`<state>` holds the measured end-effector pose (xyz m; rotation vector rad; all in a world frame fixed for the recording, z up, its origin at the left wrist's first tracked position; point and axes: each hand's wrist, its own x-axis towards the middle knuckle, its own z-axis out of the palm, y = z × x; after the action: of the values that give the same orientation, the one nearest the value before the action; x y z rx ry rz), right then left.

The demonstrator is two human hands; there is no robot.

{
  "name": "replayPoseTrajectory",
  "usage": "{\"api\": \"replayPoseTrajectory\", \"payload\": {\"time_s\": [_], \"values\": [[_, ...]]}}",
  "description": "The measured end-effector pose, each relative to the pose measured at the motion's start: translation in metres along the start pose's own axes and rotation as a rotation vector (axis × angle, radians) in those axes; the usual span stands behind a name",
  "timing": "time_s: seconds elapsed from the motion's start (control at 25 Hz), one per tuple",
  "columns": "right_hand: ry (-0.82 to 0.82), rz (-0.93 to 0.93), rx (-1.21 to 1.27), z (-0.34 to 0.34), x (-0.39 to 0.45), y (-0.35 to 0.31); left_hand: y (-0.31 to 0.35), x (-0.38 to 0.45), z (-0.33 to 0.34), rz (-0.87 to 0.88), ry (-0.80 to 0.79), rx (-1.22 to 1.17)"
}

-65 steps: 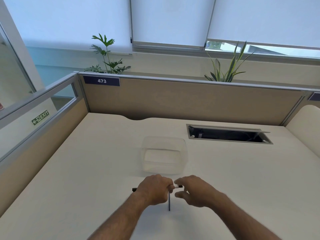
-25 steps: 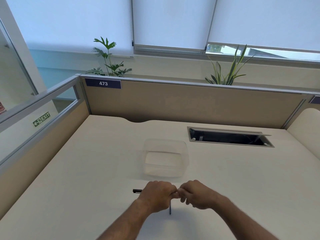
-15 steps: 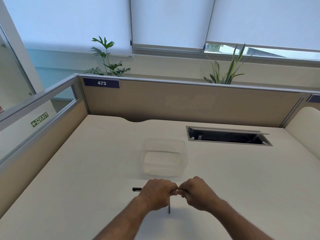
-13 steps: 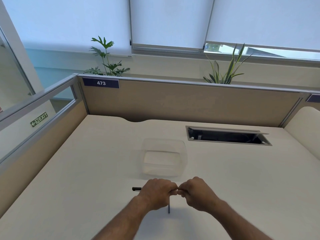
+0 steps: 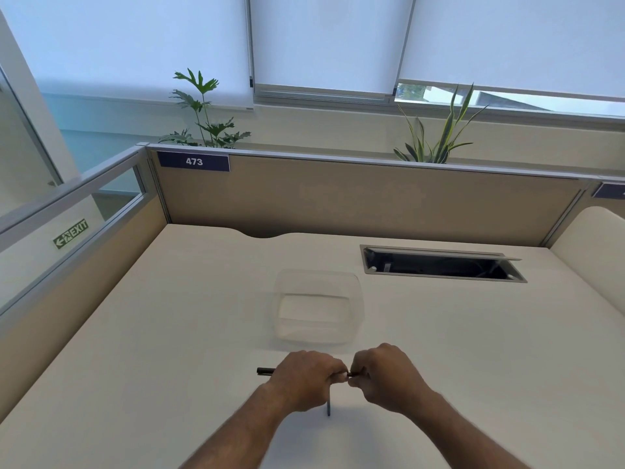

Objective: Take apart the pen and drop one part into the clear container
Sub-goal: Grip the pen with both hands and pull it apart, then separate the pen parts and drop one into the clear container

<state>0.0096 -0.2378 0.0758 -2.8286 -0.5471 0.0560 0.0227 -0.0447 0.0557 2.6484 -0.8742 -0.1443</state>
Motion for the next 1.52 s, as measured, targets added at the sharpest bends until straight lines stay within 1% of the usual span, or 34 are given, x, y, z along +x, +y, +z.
{"api": "replayPoseTrajectory", "payload": {"time_s": [0.2,0.4,0.56,0.72,0.84,1.0,1.12,1.36,1.44,1.48,1.52], "values": [[0.054,0.112,0.054,0.005,0.0,0.002,-0.001,0.002,0.002,-0.04,0.029,-0.016],[0.114,0.197,0.179,0.003,-0.005,0.011,-0.011,-0.002,0.002,-0.089,0.12,-0.07],[0.127,0.295,0.185,0.01,-0.009,0.017,-0.017,-0.005,0.003,-0.154,0.223,-0.136],[0.071,0.455,0.127,0.03,-0.012,0.015,-0.017,-0.005,0.004,-0.265,0.378,-0.244],[0.032,0.51,0.094,0.048,-0.014,0.014,-0.016,-0.002,0.003,-0.348,0.483,-0.356],[-0.027,0.529,0.02,0.069,-0.016,0.016,-0.017,-0.001,0.002,-0.438,0.61,-0.542],[-0.061,0.53,-0.008,0.077,-0.02,0.019,-0.019,0.0,0.002,-0.475,0.669,-0.642],[-0.1,0.553,-0.015,0.077,-0.02,0.022,-0.019,-0.001,0.001,-0.488,0.704,-0.692],[-0.061,0.534,-0.034,0.073,-0.021,0.019,-0.018,-0.001,0.002,-0.482,0.714,-0.705],[-0.005,0.509,-0.021,0.071,-0.02,0.016,-0.017,-0.001,0.001,-0.473,0.721,-0.715],[0.069,0.471,0.046,0.071,-0.019,0.013,-0.017,0.0,0.001,-0.464,0.731,-0.728]]}}
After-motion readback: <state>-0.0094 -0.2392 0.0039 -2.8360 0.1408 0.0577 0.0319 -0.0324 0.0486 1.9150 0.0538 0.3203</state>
